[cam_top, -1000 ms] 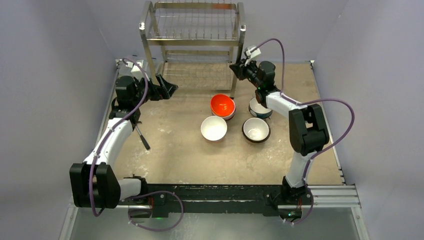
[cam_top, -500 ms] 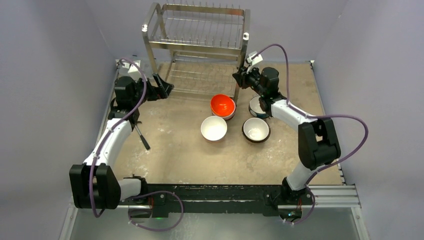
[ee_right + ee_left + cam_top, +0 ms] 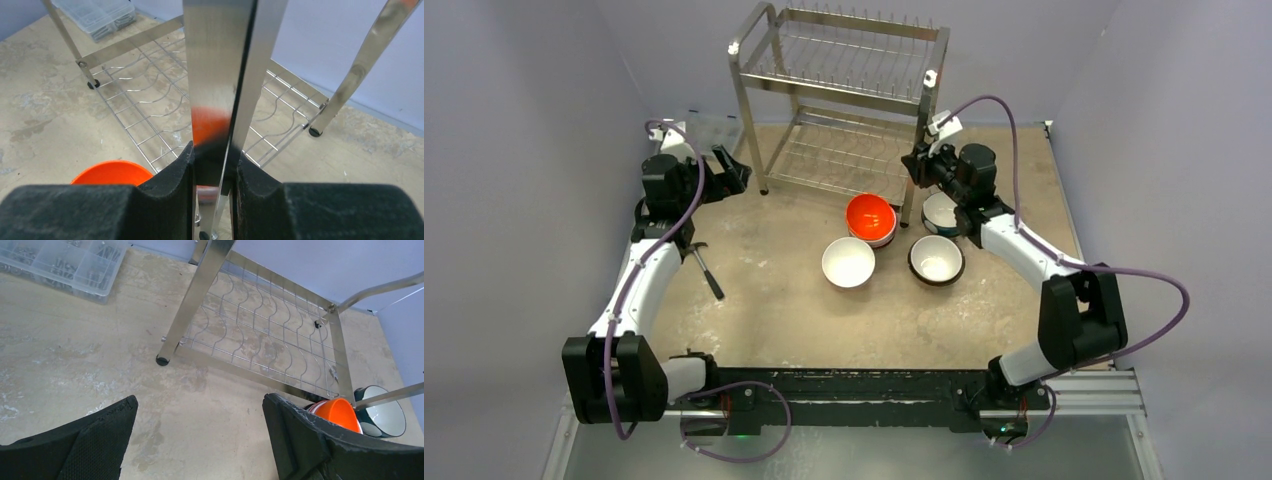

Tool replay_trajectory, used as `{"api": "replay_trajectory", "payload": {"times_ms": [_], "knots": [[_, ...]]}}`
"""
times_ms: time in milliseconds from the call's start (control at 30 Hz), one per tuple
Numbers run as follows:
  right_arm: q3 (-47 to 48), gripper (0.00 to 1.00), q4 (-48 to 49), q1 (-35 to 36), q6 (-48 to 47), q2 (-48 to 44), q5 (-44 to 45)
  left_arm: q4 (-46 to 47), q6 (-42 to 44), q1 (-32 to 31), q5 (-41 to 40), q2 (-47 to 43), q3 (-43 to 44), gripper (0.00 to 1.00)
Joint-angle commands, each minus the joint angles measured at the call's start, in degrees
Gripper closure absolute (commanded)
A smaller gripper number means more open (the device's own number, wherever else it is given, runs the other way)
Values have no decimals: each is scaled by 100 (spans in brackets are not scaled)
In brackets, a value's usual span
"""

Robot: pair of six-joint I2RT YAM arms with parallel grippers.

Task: Load the bowls into the dish rack
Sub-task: Adjust the dish rack at the center of the board.

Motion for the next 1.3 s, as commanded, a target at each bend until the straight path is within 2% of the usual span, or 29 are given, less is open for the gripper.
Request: {"api": "replay_trajectory", "payload": {"times_ms": [0, 167, 300, 433, 633, 733, 900, 1100, 1133, 1267], "knots": [[-101, 100, 590, -25, -352, -597, -11, 192, 144, 27, 5, -93, 87, 5], [-298, 100, 542, -20, -249, -710, -130, 1015, 10, 30, 163, 358, 12, 5], [-363, 100, 424, -23, -171, -755, -280, 1946, -118, -25, 386, 873, -80, 9], [-354, 100, 281, -24, -122, -760, -354, 2624, 533, -431, 252, 1277, 25, 10], [-369, 100, 99, -24, -43, -801, -525, 2748, 1183, -551, -239, 2095, 775, 10], [-363, 100, 5, -25, -7, -810, -631, 2387, 1428, -562, -625, 2644, 1444, 11], [-257, 100, -221, -22, 76, -757, -907, 2240, 1634, -573, -566, 3228, 2197, 18], [-188, 100, -473, -23, 439, -682, -1156, 2732, 1740, -582, 214, 3105, 1978, 53], [-135, 100, -585, -25, 460, -672, -1154, 2760, 1740, -582, 301, 3013, 1888, 64], [113, 100, -1049, -21, 491, -635, -1123, 2925, 1510, -586, 441, 2565, 1320, 93]]}}
